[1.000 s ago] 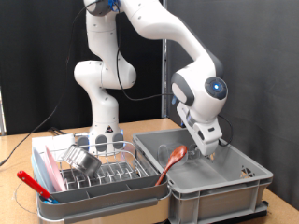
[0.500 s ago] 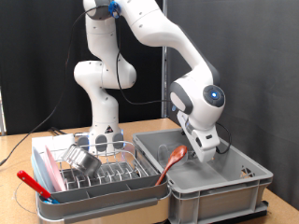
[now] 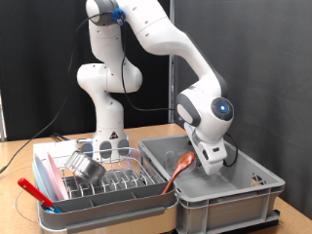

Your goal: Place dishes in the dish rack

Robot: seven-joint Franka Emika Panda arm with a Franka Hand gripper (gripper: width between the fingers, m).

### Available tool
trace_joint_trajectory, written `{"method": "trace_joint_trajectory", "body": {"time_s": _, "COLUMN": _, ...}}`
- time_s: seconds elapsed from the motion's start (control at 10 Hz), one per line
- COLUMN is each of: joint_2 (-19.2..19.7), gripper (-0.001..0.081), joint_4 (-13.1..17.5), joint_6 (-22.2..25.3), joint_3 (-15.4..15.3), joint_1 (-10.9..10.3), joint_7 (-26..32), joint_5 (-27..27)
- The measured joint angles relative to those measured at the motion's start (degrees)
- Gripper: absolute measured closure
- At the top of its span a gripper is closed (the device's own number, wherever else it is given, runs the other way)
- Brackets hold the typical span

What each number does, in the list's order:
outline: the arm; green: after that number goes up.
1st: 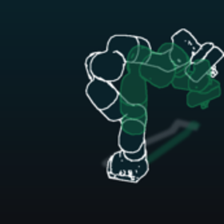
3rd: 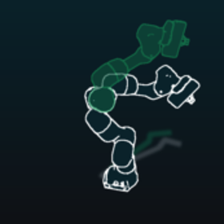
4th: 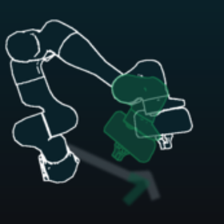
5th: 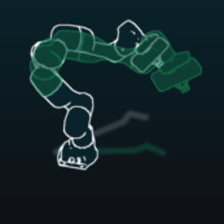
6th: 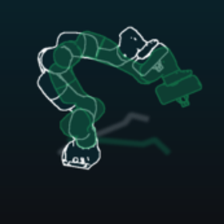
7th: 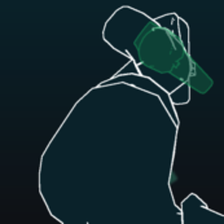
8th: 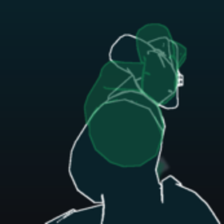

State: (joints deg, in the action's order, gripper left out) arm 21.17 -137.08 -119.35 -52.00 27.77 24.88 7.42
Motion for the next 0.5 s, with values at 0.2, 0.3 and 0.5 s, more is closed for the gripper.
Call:
{"method": "trace_joint_trajectory", "body": {"time_s": 0.2, "joint_2": 0.7, "gripper": 0.0003, "joint_4": -0.1, "joint_6": -0.4, "joint_3": 0.6, "joint_1": -0.5, "joint_7": -0.2, "joint_5": -0.4}}
{"method": "trace_joint_trajectory", "body": {"time_s": 0.3, "joint_2": 1.0, "gripper": 0.0003, "joint_4": -0.1, "joint_6": -0.6, "joint_3": 0.8, "joint_1": -0.6, "joint_7": -0.2, "joint_5": -0.5}}
{"method": "trace_joint_trajectory", "body": {"time_s": 0.5, "joint_2": 1.4, "gripper": 0.0003, "joint_4": -0.1, "joint_6": -0.8, "joint_3": 1.3, "joint_1": -0.7, "joint_7": -0.3, "joint_5": -0.5}}
